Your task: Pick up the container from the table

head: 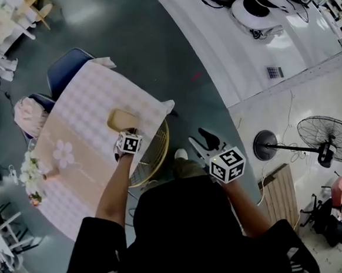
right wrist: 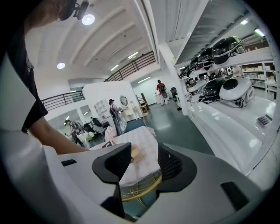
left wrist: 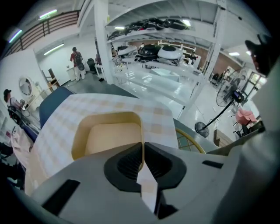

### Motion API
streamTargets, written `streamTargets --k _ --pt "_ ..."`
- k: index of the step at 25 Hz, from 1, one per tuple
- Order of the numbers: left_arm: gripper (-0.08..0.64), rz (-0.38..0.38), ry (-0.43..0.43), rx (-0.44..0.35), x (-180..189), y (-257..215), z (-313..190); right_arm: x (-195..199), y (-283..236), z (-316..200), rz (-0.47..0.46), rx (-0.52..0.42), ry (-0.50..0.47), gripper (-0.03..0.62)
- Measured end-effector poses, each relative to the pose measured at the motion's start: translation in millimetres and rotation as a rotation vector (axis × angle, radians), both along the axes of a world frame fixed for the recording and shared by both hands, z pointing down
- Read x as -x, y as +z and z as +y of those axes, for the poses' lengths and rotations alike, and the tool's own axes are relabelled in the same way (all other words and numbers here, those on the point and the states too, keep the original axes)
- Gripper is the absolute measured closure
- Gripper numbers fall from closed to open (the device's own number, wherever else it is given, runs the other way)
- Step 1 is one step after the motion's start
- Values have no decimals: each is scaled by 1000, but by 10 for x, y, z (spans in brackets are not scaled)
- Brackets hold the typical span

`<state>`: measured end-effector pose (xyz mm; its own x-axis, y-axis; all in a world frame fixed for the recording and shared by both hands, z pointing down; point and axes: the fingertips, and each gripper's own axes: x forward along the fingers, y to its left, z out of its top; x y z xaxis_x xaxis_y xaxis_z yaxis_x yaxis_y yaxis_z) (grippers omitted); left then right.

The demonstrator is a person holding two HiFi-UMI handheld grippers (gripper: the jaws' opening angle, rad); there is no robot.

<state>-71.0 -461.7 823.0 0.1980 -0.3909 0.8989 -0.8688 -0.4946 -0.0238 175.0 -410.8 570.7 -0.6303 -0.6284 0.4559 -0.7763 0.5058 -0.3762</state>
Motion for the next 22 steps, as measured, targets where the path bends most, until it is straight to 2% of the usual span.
streamTargets --k 3,8,13,16,19,22 --pt "543 41 15 -62 17 -277 88 100 -103 156 0 -22 14 428" --pt "543 198 -82 -147 163 -888 375 359 -322 456 -3 -69 36 428" --pt "543 306 -75 -286 342 -1709 797 732 -498 799 -2 -114 33 433" --pt "543 374 -83 -376 479 -2189 1112 952 -612 1008 -3 -145 34 483" --pt "543 462 -114 -462 606 -2620 1428 1131 -751 1208 -10 -149 55 570" --pt "543 532 -163 -532 721 -2928 1728 1268 -962 1386 -10 -198 64 584"
